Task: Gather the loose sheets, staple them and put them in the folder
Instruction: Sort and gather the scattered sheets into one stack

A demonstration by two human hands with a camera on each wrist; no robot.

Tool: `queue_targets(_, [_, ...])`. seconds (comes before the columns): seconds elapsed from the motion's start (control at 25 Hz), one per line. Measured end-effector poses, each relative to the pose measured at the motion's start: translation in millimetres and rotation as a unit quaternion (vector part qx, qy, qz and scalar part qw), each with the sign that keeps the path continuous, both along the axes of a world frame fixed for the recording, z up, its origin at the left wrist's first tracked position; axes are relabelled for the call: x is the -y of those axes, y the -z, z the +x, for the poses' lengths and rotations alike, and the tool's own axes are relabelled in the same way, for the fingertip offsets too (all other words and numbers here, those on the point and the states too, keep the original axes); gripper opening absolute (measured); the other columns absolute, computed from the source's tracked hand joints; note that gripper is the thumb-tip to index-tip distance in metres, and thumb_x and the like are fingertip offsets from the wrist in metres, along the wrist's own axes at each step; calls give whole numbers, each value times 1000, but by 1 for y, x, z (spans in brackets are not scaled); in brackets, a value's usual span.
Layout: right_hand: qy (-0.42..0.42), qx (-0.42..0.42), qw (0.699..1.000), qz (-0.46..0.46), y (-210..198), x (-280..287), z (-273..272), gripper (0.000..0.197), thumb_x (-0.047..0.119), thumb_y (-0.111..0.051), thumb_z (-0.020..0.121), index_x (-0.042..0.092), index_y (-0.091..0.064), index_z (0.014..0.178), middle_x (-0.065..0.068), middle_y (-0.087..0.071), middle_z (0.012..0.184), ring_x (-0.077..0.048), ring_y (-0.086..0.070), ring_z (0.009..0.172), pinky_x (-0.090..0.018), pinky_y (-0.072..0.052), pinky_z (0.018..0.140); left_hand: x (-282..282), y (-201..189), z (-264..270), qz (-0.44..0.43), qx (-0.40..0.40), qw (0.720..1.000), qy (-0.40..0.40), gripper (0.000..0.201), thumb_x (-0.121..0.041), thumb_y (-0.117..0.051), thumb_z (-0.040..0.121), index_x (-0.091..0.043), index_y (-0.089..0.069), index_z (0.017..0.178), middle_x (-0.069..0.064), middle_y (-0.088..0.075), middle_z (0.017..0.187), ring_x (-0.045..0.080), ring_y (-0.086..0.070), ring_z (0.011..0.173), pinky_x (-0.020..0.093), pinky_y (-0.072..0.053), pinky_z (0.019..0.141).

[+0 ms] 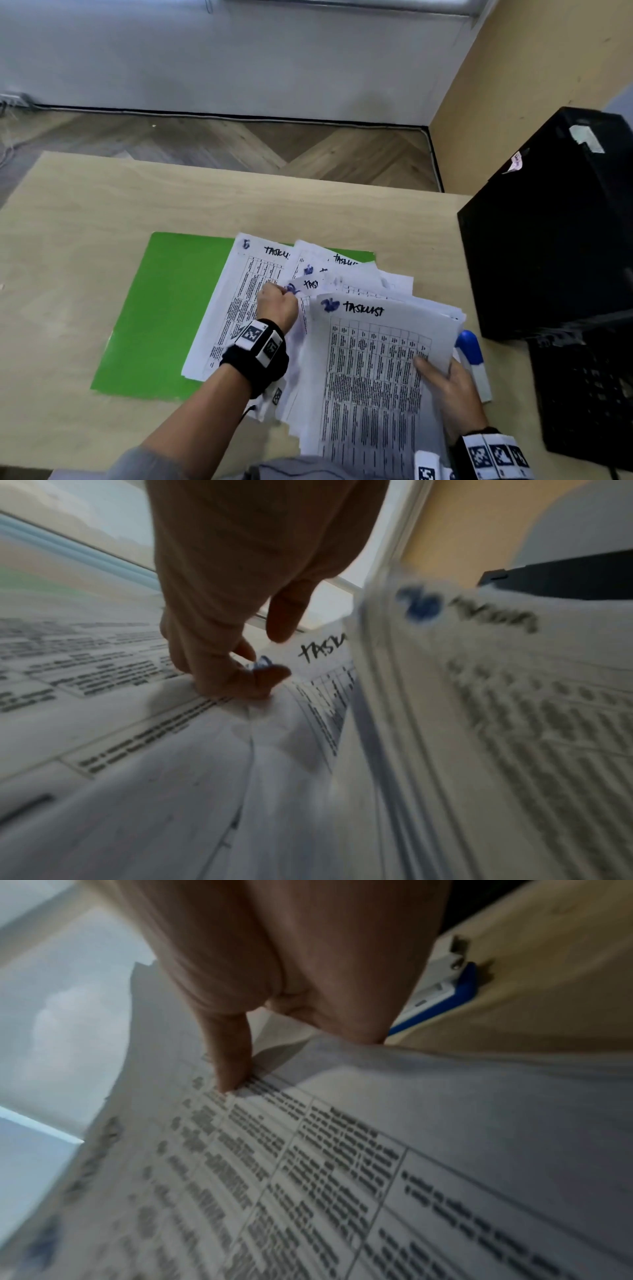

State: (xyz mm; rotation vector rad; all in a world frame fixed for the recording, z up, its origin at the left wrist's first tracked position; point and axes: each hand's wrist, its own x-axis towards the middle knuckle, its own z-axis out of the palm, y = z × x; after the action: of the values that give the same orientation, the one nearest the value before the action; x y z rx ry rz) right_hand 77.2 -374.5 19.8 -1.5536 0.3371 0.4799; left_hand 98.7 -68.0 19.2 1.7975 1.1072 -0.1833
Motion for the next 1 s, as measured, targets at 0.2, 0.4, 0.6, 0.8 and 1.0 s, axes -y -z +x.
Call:
queue_targets(0.2, [-11,-29,998,60,2,3,-2,80,40,-87,57,13,-61,127,-9,-73,118,-32,-64,115,-54,-40,107,1,-12,4,-170,-1,985,-35,26,-32,-40,89,-10,-52,83,13,-63,87,26,-58,75,31,-48,69])
queue_targets(0.4, [-55,17,998,-20,2,-15,13,63,56,-78,68,26,-63,120,-4,-72,118,-25,-64,115,-47,-47,103,13,-6,3,-55,-34,989,129,36,-34,-45,97,-6,-63,111,14,-60,116,29,-57,106,38,-47,92])
queue_targets(0.6, [-62,35,995,-70,1,-31,36,42,8,-68,88,13,-48,125,-7,-65,116,-22,-63,105,-40,-48,96,8,-14,3,12,-98,995,25,59,-28,-53,92,6,-35,137,26,-31,141,39,-49,118,41,-44,99])
queue_targets(0.8, [-106,-5,992,-72,-10,-35,37,23,-1,-70,83,12,-65,101,-6,-71,96,-27,-66,98,-40,-50,89,-5,-5,3,-54,-42,997,31,34,-17,-49,88,11,-61,102,33,-64,111,42,-63,104,45,-52,85])
queue_targets(1.0, [-112,40,992,41,-12,-17,19,15,25,-76,76,10,-79,77,-8,-76,106,-28,-69,103,-29,-54,84,-35,3,-5,-40,22,998,-42,23,-8,-51,68,-15,-73,72,14,-73,93,34,-67,100,40,-53,91])
